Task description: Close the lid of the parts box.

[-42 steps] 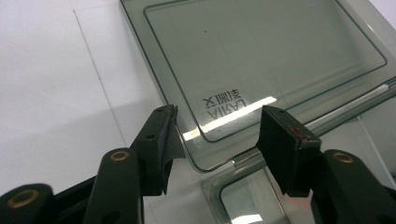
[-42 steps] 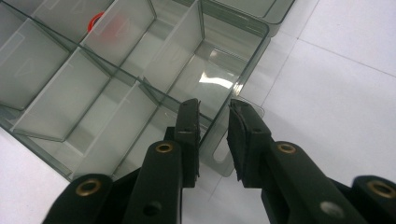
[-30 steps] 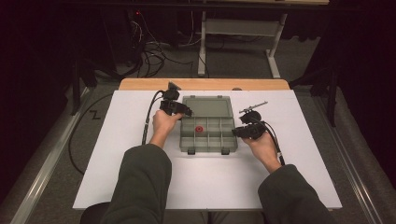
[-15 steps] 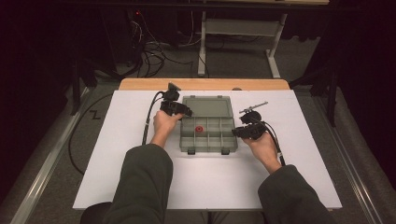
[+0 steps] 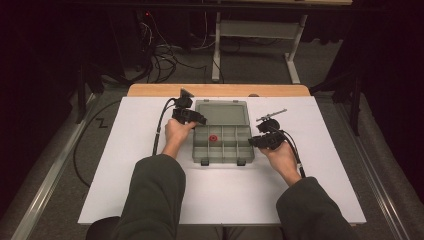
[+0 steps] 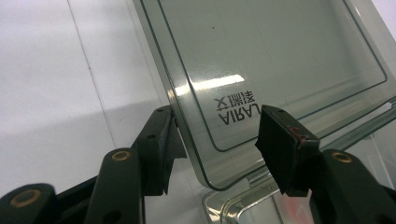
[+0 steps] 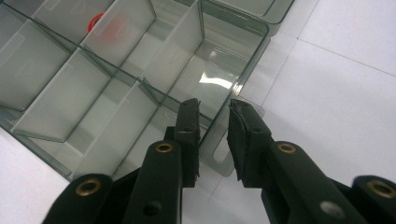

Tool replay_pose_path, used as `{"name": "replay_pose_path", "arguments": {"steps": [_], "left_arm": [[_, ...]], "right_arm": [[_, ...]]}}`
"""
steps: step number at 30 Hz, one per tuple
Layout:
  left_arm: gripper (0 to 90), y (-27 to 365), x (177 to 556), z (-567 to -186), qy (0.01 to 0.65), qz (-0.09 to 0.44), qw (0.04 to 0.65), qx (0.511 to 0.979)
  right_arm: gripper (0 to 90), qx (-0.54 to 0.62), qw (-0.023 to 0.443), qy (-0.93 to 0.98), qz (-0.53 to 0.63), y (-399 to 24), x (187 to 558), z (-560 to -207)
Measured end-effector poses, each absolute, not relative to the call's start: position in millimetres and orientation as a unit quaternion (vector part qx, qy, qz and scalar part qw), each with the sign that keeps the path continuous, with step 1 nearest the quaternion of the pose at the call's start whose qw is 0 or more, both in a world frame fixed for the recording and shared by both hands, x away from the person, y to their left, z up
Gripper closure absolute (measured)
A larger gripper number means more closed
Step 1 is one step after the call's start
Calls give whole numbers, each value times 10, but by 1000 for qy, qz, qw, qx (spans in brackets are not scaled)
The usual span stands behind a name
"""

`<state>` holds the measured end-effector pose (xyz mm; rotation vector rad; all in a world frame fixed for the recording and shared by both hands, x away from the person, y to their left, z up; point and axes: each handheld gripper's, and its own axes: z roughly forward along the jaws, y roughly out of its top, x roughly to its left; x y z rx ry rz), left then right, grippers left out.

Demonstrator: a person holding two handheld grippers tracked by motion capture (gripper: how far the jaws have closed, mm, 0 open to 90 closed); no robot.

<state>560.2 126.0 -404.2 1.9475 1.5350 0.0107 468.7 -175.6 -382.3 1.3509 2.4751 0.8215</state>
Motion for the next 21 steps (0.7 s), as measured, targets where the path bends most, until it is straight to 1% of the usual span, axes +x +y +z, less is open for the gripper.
{"name": "replay_pose_path", "arguments": {"steps": [13, 14, 15, 21], "left_arm": [[508, 1241, 5553, -3955, 571, 29, 318, 756], [511, 1249, 5564, -3956, 560, 33, 327, 761], [514, 1245, 5543, -3935, 570, 30, 321, 756], [525, 1241, 5507, -3876, 563, 42, 322, 760]], "right_arm": [[762, 460, 104, 837, 277, -1750, 4680, -3822], [762, 459, 104, 837, 277, -1752, 4680, -3823], [762, 459, 104, 838, 278, -1753, 4681, -3823], [763, 462, 105, 836, 277, -1748, 4674, -3824]]}}
